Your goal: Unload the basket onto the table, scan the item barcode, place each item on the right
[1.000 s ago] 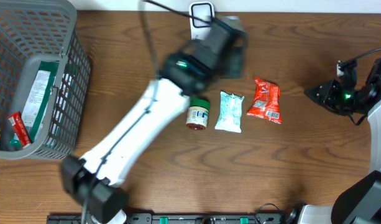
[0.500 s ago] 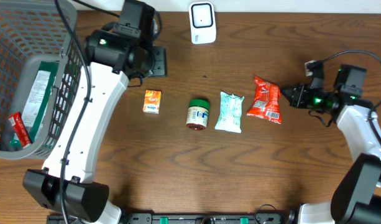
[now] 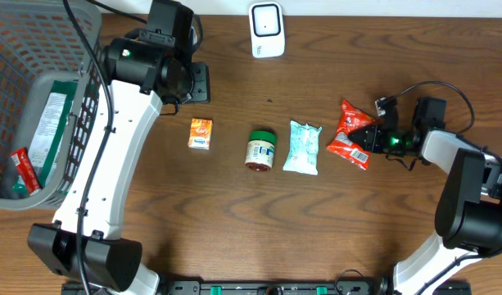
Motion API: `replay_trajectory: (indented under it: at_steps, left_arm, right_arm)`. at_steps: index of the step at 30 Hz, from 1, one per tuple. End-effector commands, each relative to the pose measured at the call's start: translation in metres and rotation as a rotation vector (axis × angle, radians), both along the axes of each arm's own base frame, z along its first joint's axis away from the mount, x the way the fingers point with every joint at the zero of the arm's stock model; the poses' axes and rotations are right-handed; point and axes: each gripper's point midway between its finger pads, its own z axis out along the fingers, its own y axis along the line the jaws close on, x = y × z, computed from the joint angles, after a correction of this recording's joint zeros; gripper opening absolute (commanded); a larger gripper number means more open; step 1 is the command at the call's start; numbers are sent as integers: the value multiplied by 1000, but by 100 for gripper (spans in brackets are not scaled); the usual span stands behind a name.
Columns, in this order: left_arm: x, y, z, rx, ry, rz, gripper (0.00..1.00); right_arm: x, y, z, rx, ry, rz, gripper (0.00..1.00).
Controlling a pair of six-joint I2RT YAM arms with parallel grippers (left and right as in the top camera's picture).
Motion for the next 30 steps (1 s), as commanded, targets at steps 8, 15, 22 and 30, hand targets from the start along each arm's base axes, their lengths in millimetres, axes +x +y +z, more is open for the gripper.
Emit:
replay_trajectory:
  at_steps: [8,15,22,30]
  left_arm:
    - [-2,5,5,25,-17,-20,57]
    - [-4,5,4,27,-9,-20,57]
    - [-2,5,5,25,-17,-20,57]
    - [2,4,15,24,-62,-37,57]
  right_arm:
    - [30,8,85,143,-179,37,6]
    - [39,-20,43,-91,-103,-59,2]
    - [31,-13,-22,-62,20,-35,2]
    - [49,-2,83,48,-175,9,13]
